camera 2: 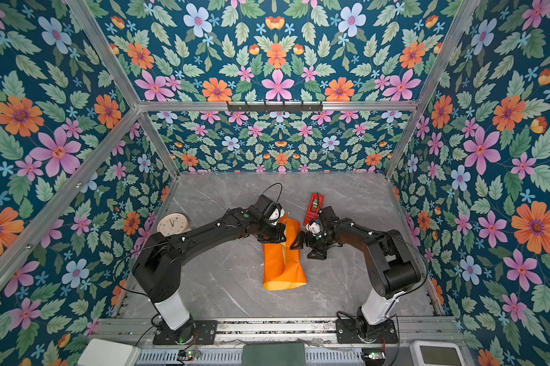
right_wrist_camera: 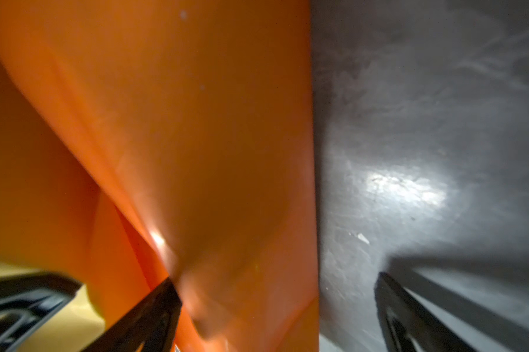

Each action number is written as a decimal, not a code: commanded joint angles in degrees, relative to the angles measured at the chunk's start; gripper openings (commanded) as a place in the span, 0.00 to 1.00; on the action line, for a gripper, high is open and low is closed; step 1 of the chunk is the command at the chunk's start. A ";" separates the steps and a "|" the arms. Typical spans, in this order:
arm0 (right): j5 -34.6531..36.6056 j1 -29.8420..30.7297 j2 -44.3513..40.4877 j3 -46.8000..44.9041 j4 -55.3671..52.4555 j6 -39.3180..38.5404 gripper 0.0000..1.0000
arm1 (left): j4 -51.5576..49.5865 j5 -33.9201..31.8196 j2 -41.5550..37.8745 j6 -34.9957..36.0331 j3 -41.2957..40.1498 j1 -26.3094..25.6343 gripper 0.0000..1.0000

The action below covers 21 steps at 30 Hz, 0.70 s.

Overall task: Wrap a gift box in wrapping paper
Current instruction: Second fold the wrapping paper around the gift box.

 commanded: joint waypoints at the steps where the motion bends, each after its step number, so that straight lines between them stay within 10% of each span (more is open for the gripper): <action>1: 11.37 0.11 0.80 -0.66 -4.64 0.99 0.96 | 1.85 2.10 0.58 0.64 0.56 -0.24 0.00; 21: 11.09 0.12 0.24 -0.83 -4.62 1.50 0.96 | 0.84 2.95 4.68 3.52 2.10 -0.29 0.00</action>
